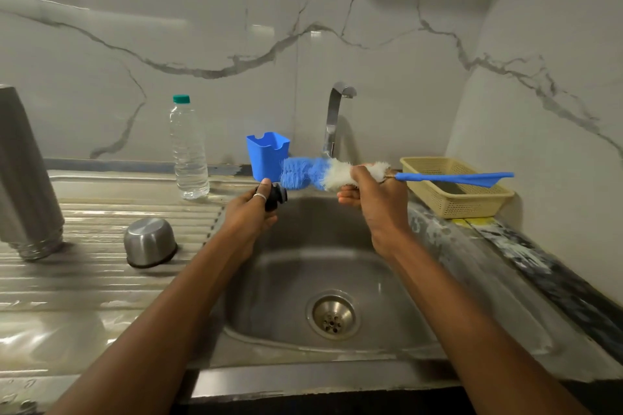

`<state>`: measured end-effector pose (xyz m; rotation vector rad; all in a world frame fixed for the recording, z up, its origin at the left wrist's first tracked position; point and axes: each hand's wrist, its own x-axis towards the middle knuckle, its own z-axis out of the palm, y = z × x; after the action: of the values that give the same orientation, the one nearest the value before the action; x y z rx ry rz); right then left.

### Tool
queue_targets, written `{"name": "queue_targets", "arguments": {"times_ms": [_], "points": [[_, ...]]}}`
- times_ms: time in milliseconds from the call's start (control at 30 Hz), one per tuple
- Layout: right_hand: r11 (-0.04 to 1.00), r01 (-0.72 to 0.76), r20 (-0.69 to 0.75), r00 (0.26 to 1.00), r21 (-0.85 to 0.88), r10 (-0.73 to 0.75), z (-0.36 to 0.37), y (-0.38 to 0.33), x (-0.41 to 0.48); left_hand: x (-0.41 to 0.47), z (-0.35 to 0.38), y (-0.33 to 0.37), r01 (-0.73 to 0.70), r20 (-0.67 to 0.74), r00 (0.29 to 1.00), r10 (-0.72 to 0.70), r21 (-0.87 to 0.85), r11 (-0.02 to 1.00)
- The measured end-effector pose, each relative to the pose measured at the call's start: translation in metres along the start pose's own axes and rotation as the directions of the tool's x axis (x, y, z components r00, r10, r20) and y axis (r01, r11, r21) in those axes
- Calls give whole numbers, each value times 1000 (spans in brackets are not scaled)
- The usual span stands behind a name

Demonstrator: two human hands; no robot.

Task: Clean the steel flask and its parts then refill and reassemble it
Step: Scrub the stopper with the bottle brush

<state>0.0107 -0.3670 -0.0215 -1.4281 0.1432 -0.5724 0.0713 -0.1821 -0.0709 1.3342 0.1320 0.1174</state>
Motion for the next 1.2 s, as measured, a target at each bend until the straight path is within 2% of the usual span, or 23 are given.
{"name": "queue_targets", "arguments": {"times_ms": [133, 267, 367, 500, 700, 833, 1000, 1200], "points": [[998, -51, -15, 999, 35, 51, -4, 1, 2, 4, -2, 0, 18, -18, 1000, -18, -2, 1000], [991, -79, 15, 997, 108, 78, 0, 0, 0, 5, 0, -2, 28, 52, 998, -30, 32, 999], [991, -98, 22, 995, 94, 97, 1, 2, 0, 4, 2, -3, 13, 90, 996, -17, 40, 999], [993, -99, 18, 995, 71, 98, 1, 2, 1, 8, -3, -3, 13, 38, 999, -14, 38, 999], [985, -106, 22, 994, 138, 104, 4, 2, -2, 3, 2, -1, 9, 94, 996, -10, 11, 1000], [992, -85, 19, 996, 97, 84, 4, 3, -2, 4, -2, 1, 29, 5, 1000, -29, -19, 999], [994, -52, 48, 998, 98, 48, 15, 8, -8, -3, 5, 4, 55, 58, 997, -51, -74, 996], [1000, 16, 72, 997, 19, -18, 10, 6, -13, -2, 2, 4, 67, 0, 998, -67, -65, 996]]}}
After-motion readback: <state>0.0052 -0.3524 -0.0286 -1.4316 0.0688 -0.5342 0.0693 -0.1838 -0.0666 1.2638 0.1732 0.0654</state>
